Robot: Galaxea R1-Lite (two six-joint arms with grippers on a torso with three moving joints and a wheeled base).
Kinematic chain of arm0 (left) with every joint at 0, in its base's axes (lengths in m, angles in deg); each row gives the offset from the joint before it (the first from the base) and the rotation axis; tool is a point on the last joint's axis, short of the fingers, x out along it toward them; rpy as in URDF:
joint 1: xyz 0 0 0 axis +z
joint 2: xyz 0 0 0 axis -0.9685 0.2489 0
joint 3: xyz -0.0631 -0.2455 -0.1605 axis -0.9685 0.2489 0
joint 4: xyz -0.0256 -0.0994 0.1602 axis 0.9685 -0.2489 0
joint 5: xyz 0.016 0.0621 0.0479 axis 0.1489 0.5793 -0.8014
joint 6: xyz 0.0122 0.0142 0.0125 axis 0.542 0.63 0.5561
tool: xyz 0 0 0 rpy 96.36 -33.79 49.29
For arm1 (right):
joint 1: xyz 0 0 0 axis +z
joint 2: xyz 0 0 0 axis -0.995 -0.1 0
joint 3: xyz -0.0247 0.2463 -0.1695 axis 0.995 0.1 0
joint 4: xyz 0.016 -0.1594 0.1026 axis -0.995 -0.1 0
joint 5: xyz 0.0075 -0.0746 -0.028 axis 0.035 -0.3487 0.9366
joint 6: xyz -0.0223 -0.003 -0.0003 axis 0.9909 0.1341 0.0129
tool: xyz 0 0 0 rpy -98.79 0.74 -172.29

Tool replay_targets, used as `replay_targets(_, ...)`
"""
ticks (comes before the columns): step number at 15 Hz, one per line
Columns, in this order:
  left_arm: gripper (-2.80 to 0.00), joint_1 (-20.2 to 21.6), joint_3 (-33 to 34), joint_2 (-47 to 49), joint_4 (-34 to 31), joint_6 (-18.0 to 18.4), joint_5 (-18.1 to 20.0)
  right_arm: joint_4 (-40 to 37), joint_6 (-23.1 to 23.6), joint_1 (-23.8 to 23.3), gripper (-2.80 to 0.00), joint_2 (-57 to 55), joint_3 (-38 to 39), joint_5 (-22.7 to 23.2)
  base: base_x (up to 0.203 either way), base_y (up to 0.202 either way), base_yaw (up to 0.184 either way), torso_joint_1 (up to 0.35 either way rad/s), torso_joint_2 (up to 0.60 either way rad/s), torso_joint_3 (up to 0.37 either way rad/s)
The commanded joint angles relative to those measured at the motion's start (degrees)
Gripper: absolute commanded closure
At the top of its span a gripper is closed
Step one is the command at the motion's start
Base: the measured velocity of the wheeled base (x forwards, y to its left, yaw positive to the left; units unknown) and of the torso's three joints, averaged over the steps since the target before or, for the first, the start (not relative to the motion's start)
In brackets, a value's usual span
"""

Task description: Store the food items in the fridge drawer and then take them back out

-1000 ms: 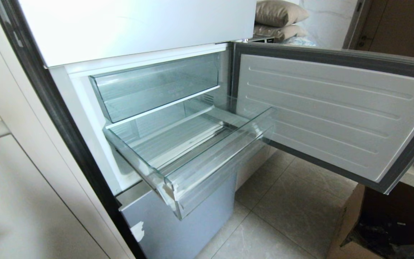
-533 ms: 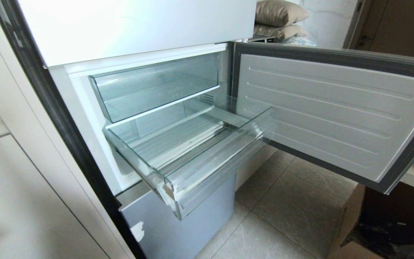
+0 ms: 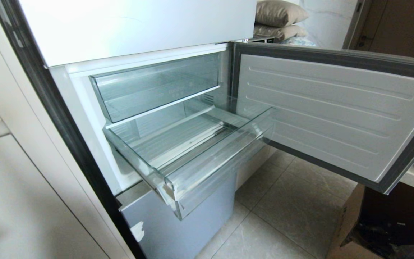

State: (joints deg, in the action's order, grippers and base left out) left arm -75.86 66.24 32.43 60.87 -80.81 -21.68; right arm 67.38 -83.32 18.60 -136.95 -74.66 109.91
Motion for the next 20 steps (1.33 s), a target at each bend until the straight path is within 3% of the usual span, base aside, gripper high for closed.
replay_targets(1,0.00,0.0,0.0,0.0,0.0,0.0,0.0,0.4,0.0,-0.7,-2.80,3.4,1.2,0.2,0.000,0.000,0.000,0.000,0.00,0.000)
replay_targets(5,0.00,0.0,0.0,0.0,0.0,0.0,0.0,5.4,0.3,-0.5,-2.80,-4.9,-1.4,0.4,0.000,0.000,0.000,0.000,0.00,0.000)
replay_targets(11,0.00,0.0,0.0,0.0,0.0,0.0,0.0,8.1,1.8,1.9,-2.80,-21.2,-14.0,0.3,0.000,0.000,0.000,0.000,0.00,0.000)
replay_targets(18,0.00,0.0,0.0,0.0,0.0,0.0,0.0,8.2,3.1,3.0,-2.80,-24.5,-15.5,0.4,0.000,0.000,0.000,0.000,0.00,0.000)
replay_targets(19,0.00,0.0,0.0,0.0,0.0,0.0,0.0,8.2,3.1,3.1,0.00,-24.5,-15.7,0.4,0.000,0.000,0.000,0.000,0.00,0.000)
replay_targets(20,0.00,0.0,0.0,0.0,0.0,0.0,0.0,8.1,3.1,3.2,0.00,-24.5,-15.8,0.4,0.000,0.000,0.000,0.000,0.00,0.000)
